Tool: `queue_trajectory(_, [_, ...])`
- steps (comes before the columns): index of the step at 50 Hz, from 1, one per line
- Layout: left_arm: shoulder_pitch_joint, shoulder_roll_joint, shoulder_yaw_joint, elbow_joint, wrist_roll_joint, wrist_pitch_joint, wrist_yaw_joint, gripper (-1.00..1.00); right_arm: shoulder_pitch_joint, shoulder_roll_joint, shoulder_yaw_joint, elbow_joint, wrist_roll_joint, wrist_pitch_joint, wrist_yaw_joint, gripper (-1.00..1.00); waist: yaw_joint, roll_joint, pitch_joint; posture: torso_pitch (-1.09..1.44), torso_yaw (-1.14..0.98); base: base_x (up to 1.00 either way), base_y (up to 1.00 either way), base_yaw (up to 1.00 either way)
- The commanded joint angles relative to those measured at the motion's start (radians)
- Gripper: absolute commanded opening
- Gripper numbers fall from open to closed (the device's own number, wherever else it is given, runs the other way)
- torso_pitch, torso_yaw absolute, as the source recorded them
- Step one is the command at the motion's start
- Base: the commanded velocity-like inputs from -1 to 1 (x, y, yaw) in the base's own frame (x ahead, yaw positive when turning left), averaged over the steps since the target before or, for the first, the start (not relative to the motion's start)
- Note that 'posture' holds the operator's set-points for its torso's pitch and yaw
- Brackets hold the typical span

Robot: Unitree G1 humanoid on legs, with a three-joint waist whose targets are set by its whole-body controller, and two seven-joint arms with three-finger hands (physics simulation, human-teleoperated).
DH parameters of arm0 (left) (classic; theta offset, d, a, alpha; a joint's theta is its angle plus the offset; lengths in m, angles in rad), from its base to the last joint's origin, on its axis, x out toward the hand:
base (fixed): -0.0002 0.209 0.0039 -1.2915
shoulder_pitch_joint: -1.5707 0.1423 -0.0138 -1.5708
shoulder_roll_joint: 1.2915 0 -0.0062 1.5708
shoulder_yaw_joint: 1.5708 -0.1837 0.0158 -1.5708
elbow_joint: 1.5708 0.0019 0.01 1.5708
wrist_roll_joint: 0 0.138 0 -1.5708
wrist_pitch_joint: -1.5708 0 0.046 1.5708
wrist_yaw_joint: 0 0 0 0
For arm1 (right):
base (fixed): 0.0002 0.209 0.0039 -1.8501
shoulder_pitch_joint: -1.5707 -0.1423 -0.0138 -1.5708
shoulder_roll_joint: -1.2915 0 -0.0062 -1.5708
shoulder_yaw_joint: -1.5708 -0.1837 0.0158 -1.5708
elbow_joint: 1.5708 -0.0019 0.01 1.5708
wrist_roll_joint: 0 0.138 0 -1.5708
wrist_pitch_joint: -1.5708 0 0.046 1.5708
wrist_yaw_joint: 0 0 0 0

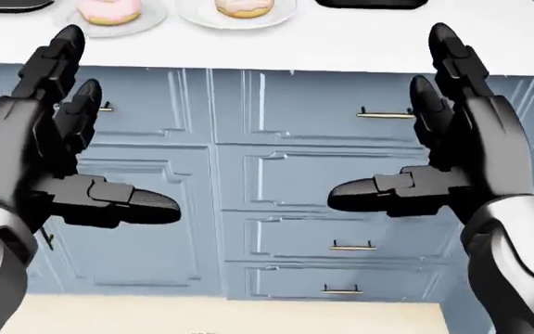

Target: Move the dessert items from the plate to the tray.

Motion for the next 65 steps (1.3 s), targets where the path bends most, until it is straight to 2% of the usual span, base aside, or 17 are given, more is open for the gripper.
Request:
queue_trajectory(1, [-0.043,0.023,0.042,-0.027,0.011,0.004,0.008,1.0,-0.055,-0.006,0.019,-0.033,0.041,-0.013,-0.007,1.0,0.016,-0.014,-0.026,0.0,0.0,0.78,0.0,0.88])
queue_trajectory(9, [-0.108,0.04,0.047,-0.039,0.002,0.067,0.008,1.0,-0.09,-0.058,-0.001,-0.029,0.077,0.02,-0.013,1.0,0.022,0.004,-0.061,0.0,0.0,0.77,0.0,0.88])
queue_trajectory(11, [-0.132,0.044,0.055,-0.028,-0.008,0.077,0.011,1.0,-0.095,-0.071,-0.001,-0.036,0.078,0.03,-0.011,1.0,0.013,0.082,-0.07,0.0,0.0,0.77,0.3,0.43])
queue_trajectory(14, [-0.165,0.055,0.057,-0.035,-0.02,0.11,0.016,1.0,-0.11,-0.082,-0.015,-0.036,0.082,0.039,-0.016,1.0,0.002,0.12,0.007,0.0,0.0,0.82,0.03,0.0])
queue_trajectory(19, [-0.202,0.069,0.065,-0.031,-0.041,0.13,0.025,1.0,-0.118,-0.096,-0.025,-0.049,0.091,0.049,-0.015,1.0,-0.016,0.159,-0.014,0.0,0.0,0.95,0.0,0.0])
queue_trajectory(24, [-0.22,0.078,0.068,-0.043,-0.057,0.151,0.036,1.0,-0.131,-0.121,-0.062,-0.089,0.128,0.078,-0.015,1.0,-0.027,0.153,-0.03,0.0,0.0,0.76,0.0,0.0])
queue_trajectory(26, [-0.229,0.083,0.069,-0.043,-0.064,0.156,0.039,1.0,-0.136,-0.139,-0.077,-0.105,0.146,0.083,-0.016,1.0,-0.036,0.11,-0.048,0.0,0.0,0.0,0.0,0.0])
queue_trajectory(28, [-0.236,0.085,0.069,-0.042,-0.068,0.159,0.043,1.0,-0.143,-0.148,-0.089,-0.108,0.164,0.084,-0.025,1.0,-0.026,-0.001,-0.054,0.0,0.0,0.0,0.0,0.0])
queue_trajectory(29, [-0.238,0.087,0.068,-0.044,-0.071,0.163,0.044,1.0,-0.142,-0.152,-0.092,-0.105,0.171,0.075,-0.027,1.0,-0.006,0.034,0.008,0.0,0.0,0.0,0.0,0.0])
queue_trajectory(31, [-0.241,0.09,0.068,-0.038,-0.072,0.159,0.046,1.0,-0.144,-0.149,-0.103,-0.112,0.208,0.081,-0.039,1.0,-0.026,0.05,0.007,0.0,0.0,0.0,0.0,0.0])
queue_trajectory(36, [-0.252,0.101,0.076,-0.047,-0.084,0.173,0.047,1.0,-0.15,-0.178,-0.116,-0.137,0.268,0.097,-0.067,1.0,-0.011,0.079,-0.028,0.0,0.0,0.0,0.0,-0.32])
queue_trajectory(40, [-0.255,0.106,0.076,-0.041,-0.088,0.17,0.048,1.0,-0.141,-0.197,-0.133,-0.141,0.296,0.092,-0.075,1.0,0.0,0.189,-0.074,0.0,0.0,0.0,0.0,-0.38])
queue_trajectory(49, [-0.256,0.111,0.07,-0.036,-0.087,0.165,0.046,1.0,-0.133,-0.213,-0.115,-0.13,0.297,0.076,-0.079,1.0,-0.012,0.118,-0.053,0.0,0.0,0.0,0.0,-0.3])
queue_trajectory(53, [-0.252,0.121,0.077,-0.043,-0.087,0.167,0.033,1.0,-0.147,-0.23,-0.105,-0.126,0.254,0.073,-0.054,1.0,0.0,0.035,-0.028,0.0,0.0,0.0,0.0,0.0])
queue_trajectory(54, [-0.253,0.124,0.081,-0.05,-0.088,0.174,0.031,1.0,-0.148,-0.23,-0.117,-0.13,0.257,0.076,-0.051,1.0,-0.002,0.074,-0.018,0.0,0.0,0.0,0.0,0.0])
queue_trajectory(59, [-0.257,0.137,0.097,-0.086,-0.097,0.208,0.023,1.0,-0.172,-0.24,-0.134,-0.15,0.282,0.115,-0.06,1.0,-0.009,0.051,-0.064,0.0,0.0,-0.62,0.0,0.0])
queue_trajectory(65, [-0.287,0.148,0.105,-0.133,-0.121,0.269,0.029,1.0,-0.18,-0.281,-0.186,-0.18,0.339,0.157,-0.073,1.0,-0.017,0.169,-0.031,0.0,0.0,-0.33,0.0,0.0])
